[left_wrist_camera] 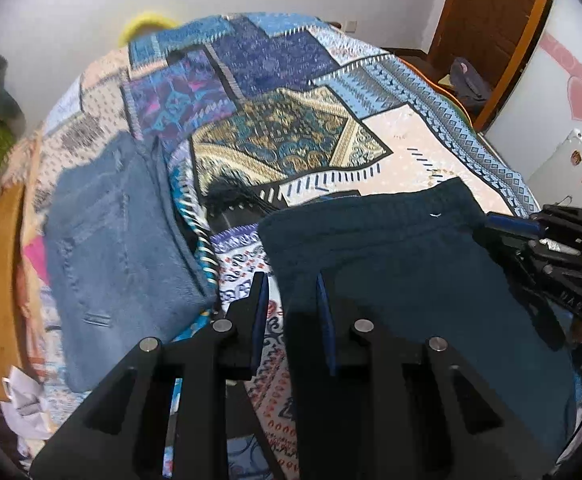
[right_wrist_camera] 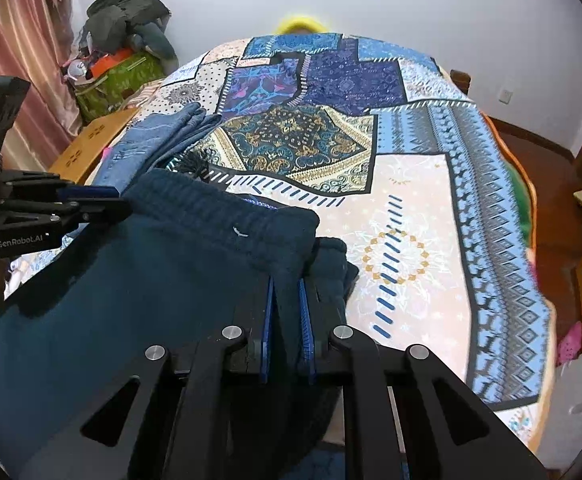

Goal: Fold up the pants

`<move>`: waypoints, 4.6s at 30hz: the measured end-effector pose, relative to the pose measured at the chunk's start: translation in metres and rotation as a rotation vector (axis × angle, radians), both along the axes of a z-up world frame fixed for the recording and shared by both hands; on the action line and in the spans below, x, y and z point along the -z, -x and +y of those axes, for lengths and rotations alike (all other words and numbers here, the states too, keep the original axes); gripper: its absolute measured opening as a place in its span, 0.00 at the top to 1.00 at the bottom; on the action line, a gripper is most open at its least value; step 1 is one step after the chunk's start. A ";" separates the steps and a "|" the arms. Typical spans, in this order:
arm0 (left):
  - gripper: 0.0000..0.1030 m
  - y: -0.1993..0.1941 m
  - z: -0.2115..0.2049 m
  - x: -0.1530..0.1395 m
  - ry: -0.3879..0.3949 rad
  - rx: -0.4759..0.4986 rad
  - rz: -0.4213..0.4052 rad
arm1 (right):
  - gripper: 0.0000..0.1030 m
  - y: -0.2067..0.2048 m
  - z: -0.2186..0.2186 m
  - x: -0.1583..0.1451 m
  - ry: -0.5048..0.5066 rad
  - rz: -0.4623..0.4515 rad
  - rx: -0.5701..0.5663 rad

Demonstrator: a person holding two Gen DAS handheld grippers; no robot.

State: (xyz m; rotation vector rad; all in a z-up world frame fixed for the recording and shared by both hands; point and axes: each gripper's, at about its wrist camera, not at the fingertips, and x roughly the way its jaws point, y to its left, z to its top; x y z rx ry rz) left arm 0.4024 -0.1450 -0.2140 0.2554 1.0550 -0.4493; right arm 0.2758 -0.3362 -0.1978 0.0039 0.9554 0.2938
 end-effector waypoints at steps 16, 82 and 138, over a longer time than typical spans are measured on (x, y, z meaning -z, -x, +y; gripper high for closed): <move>0.19 0.059 0.017 -0.050 0.053 0.029 -0.046 | 0.20 0.074 0.008 -0.049 -0.068 -0.103 0.026; 0.59 -0.002 0.172 -0.156 0.253 -0.142 -0.258 | 0.73 -0.094 0.188 -0.096 -0.275 -0.155 -0.255; 0.38 0.221 0.184 -0.231 0.194 -0.411 -0.793 | 0.68 0.122 0.179 -0.187 -0.274 -0.642 -0.238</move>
